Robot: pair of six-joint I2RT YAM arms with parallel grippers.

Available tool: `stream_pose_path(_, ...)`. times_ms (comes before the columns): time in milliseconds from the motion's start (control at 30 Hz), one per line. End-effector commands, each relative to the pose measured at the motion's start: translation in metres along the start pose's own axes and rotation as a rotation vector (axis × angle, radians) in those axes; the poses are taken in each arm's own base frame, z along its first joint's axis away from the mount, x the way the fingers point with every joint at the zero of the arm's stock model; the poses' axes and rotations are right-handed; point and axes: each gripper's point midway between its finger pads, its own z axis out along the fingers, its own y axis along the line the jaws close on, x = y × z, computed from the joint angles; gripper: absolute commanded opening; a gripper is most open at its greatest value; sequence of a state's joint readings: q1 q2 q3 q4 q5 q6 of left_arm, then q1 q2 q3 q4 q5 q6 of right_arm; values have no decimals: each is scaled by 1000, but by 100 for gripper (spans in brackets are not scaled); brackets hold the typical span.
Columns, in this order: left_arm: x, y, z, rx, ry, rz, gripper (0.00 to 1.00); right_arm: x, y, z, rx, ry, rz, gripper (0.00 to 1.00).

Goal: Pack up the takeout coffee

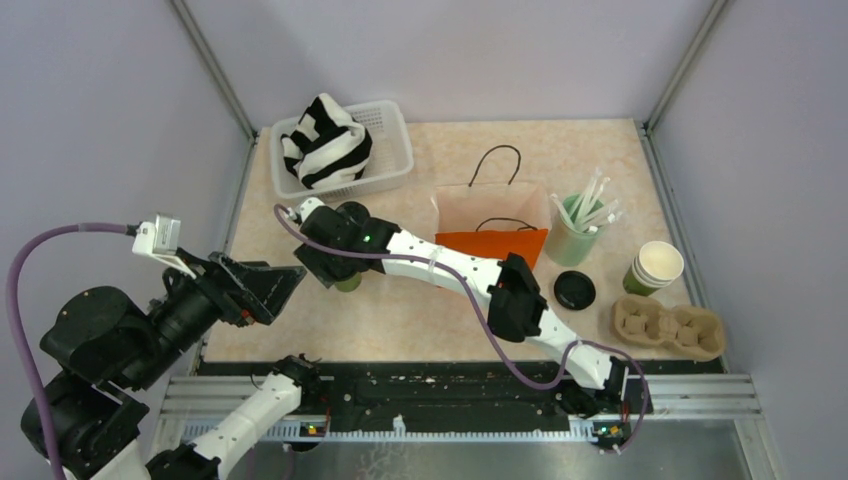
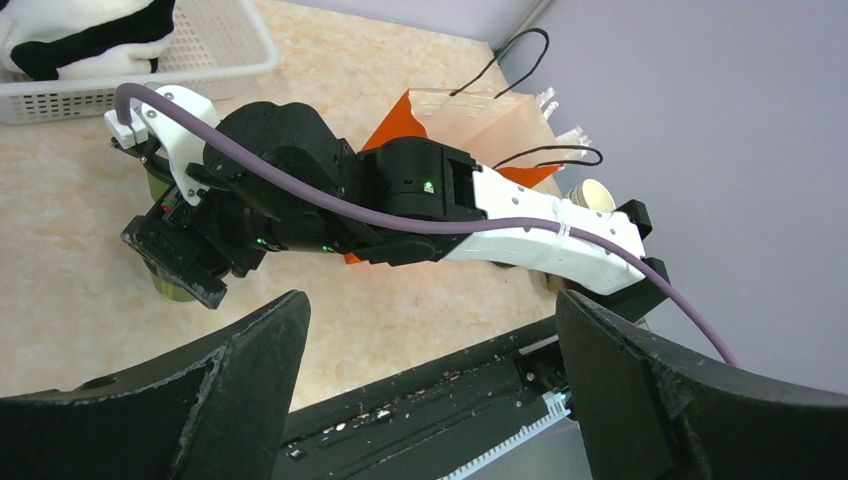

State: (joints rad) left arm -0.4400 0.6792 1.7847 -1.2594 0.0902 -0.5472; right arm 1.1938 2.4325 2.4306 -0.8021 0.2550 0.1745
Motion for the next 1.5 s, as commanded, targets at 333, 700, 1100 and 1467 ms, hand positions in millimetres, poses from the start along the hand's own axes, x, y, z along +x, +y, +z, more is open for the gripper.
stream_pose_path(333, -2, -4, 9, 18, 6, 9, 98, -24, -2, -12, 1, -65, 14, 72)
stream_pose_path(700, 1, 2, 11, -12, 15, -13, 98, -47, -2, -40, -23, -126, 63, 59)
stream_pose_path(1100, 0, 6, 9, -39, 4, -50, 98, -63, -13, -77, -5, -177, 107, 52)
stream_pose_path(1467, -7, 8, 34, -72, -14, -178, 93, -117, -72, -269, 8, -452, 237, 52)
